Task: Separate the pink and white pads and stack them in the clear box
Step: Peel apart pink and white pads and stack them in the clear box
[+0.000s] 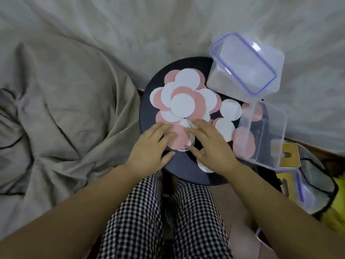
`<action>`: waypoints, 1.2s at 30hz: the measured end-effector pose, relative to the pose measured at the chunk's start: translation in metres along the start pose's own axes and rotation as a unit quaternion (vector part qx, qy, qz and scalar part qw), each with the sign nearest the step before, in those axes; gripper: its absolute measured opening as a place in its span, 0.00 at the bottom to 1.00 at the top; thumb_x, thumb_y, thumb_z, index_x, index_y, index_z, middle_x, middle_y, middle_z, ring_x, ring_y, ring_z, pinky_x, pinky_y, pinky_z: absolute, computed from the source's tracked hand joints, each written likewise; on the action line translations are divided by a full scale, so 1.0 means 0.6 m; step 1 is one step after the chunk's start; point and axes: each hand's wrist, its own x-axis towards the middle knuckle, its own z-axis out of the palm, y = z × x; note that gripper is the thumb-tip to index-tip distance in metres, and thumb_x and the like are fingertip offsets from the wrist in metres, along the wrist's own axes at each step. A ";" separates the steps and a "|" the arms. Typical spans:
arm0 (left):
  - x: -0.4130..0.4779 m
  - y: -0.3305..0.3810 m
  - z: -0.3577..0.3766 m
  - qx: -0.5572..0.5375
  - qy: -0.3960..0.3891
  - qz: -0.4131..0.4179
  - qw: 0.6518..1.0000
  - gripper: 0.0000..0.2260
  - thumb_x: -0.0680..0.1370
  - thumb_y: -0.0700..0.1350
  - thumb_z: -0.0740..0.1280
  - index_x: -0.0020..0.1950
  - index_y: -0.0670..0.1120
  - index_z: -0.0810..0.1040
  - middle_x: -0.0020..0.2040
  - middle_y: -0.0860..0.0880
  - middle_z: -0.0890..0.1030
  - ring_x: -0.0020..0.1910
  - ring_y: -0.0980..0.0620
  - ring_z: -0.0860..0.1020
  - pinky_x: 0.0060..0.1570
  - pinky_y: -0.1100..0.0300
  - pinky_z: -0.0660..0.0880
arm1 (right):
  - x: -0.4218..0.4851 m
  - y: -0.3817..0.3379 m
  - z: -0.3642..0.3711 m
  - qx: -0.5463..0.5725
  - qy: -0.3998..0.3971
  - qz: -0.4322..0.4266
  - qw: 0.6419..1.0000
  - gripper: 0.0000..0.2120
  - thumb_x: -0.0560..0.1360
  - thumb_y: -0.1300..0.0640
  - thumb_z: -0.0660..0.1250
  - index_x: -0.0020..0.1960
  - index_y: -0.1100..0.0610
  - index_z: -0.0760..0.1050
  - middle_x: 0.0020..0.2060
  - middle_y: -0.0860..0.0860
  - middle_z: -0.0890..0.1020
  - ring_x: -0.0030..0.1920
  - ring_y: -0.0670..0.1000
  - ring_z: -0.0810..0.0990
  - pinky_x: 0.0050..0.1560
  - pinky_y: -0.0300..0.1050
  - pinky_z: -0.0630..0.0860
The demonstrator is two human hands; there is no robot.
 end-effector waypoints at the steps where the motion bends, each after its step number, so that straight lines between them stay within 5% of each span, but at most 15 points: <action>1: -0.002 -0.004 0.011 0.005 0.011 0.013 1.000 0.22 0.73 0.53 0.63 0.62 0.42 0.74 0.63 0.41 0.75 0.63 0.40 0.71 0.64 0.49 0.68 | -0.004 0.005 0.013 -0.004 0.011 -0.009 1.000 0.25 0.74 0.46 0.60 0.66 0.60 0.71 0.66 0.58 0.72 0.67 0.58 0.68 0.67 0.51 0.64; 8: -0.002 -0.031 0.070 0.003 0.102 0.061 0.993 0.20 0.75 0.52 0.64 0.61 0.40 0.76 0.63 0.42 0.76 0.63 0.42 0.72 0.65 0.51 0.66 | -0.023 0.029 0.062 -0.058 0.047 -0.040 0.996 0.28 0.75 0.44 0.59 0.69 0.59 0.67 0.70 0.53 0.68 0.71 0.55 0.63 0.70 0.46 0.56; 14: -0.005 -0.045 0.096 -0.027 0.198 0.099 0.975 0.18 0.78 0.51 0.61 0.58 0.39 0.79 0.60 0.42 0.78 0.62 0.44 0.72 0.65 0.54 0.67 | -0.021 0.038 0.078 -0.045 0.089 -0.049 0.994 0.29 0.74 0.43 0.59 0.69 0.58 0.67 0.69 0.51 0.69 0.71 0.54 0.64 0.70 0.52 0.61; 19: -0.013 -0.050 0.097 0.009 0.224 0.113 0.968 0.19 0.81 0.51 0.56 0.58 0.40 0.79 0.58 0.43 0.80 0.60 0.46 0.75 0.64 0.57 0.67 | -0.029 0.034 0.077 -0.045 0.109 -0.033 0.992 0.30 0.73 0.41 0.60 0.69 0.56 0.68 0.68 0.48 0.70 0.71 0.48 0.63 0.69 0.44 0.58; 24: -0.016 -0.044 0.079 0.022 0.286 0.122 0.950 0.19 0.81 0.50 0.56 0.53 0.39 0.81 0.49 0.44 0.84 0.51 0.52 0.76 0.52 0.61 0.71 | -0.032 0.015 0.062 -0.068 0.109 -0.004 0.992 0.25 0.74 0.44 0.65 0.69 0.49 0.68 0.70 0.41 0.66 0.71 0.43 0.60 0.65 0.34 0.55; 29: -0.011 -0.048 0.051 0.055 0.321 0.085 0.942 0.14 0.79 0.52 0.58 0.50 0.46 0.81 0.39 0.48 0.84 0.38 0.53 0.77 0.35 0.58 0.70 | -0.022 -0.018 0.058 -0.099 0.119 0.018 0.988 0.28 0.71 0.40 0.66 0.68 0.47 0.68 0.67 0.44 0.69 0.67 0.45 0.64 0.61 0.42 0.66; 36: -0.027 -0.039 0.035 -0.120 0.350 -0.016 0.929 0.09 0.77 0.47 0.64 0.49 0.44 0.81 0.40 0.55 0.81 0.40 0.58 0.76 0.40 0.66 0.70 | -0.017 -0.049 0.067 -0.119 0.129 0.028 0.984 0.20 0.74 0.43 0.64 0.63 0.50 0.74 0.62 0.46 0.75 0.62 0.48 0.71 0.53 0.43 0.69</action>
